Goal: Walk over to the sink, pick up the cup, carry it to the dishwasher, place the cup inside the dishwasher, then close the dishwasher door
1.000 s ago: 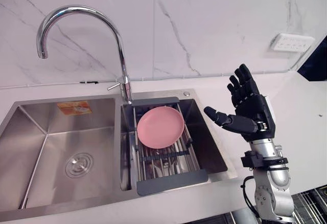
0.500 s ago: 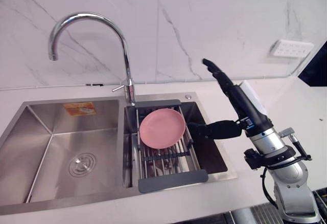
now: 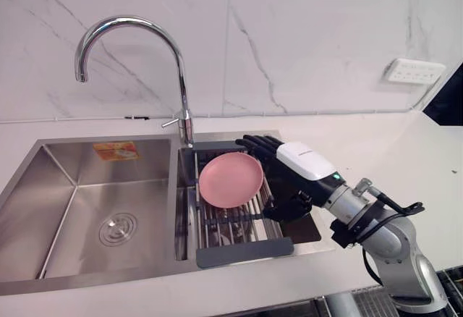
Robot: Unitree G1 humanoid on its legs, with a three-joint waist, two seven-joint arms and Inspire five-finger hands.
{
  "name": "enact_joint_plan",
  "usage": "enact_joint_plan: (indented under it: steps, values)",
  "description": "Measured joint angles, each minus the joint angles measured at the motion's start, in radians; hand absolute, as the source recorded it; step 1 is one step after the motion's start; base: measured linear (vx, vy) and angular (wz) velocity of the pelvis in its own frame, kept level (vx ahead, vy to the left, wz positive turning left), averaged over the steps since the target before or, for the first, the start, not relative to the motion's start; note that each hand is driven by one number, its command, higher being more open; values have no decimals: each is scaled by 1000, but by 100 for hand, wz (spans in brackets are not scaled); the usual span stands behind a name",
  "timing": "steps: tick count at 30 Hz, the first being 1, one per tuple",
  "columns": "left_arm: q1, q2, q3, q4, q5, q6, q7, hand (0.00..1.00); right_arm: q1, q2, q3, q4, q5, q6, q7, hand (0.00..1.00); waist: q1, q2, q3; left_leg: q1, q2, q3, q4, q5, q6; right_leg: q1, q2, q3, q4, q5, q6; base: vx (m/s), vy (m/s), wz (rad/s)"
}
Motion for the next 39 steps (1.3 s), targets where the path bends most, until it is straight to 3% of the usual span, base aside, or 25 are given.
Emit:
enact_joint_plan:
  steps: [17, 26, 39]
  values:
    - [-12, 10, -45, -26, 23, 40, -1, 100, -31, 8, 125, 202, -340, -40, -157, 100, 36, 8, -29, -38, -1, -35, -27, 29, -4, -32, -3, -16, -1, 0, 0, 0, 11, 6]
    - [-13, 11, -46, -43, 37, 51, -1, 100, -62, 15, 194, 293, -421, -25, -242, 100, 47, 9, -34, -45, 0, -39, -29, 34, -6, -38, -3, -20, -1, 0, -1, 0, 0, 0]
    - [-13, 8, -45, -48, 38, 63, -1, 100, -94, 38, 276, 437, -462, 16, -248, 100, 51, 19, -39, -45, 0, -52, -51, 45, -14, -42, -3, -36, -1, -2, 0, 1, 21, 3]
